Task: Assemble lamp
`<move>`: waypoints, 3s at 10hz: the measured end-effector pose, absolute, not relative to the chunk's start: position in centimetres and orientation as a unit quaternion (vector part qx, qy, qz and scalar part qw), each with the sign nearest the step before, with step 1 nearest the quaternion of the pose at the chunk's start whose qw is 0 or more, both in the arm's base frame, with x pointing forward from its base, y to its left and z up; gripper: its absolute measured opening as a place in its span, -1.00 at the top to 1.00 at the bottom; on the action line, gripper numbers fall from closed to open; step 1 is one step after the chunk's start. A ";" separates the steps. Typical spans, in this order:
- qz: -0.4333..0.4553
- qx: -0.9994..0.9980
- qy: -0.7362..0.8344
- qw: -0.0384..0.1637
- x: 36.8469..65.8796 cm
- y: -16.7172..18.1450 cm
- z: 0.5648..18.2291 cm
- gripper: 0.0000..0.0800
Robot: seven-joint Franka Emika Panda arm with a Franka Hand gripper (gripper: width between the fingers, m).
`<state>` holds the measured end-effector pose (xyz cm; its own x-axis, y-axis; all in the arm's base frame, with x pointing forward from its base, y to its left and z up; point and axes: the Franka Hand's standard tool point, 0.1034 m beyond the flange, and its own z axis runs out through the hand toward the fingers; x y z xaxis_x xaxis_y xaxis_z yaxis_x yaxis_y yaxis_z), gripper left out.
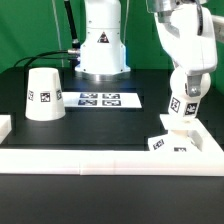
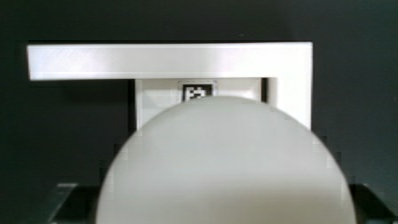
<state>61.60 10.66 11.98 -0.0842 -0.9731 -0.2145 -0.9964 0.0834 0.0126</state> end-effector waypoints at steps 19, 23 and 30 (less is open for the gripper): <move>0.010 -0.996 0.059 0.066 61.4 9.4 11.7 -0.75; -0.003 -0.995 -0.081 0.050 61.5 9.6 11.7 -0.75; -0.003 -0.992 -0.113 0.051 61.5 9.3 11.5 -0.44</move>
Offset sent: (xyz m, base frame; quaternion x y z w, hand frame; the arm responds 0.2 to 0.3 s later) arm -0.0010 -0.0065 0.0014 -0.0296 -0.0014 -0.1159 0.9928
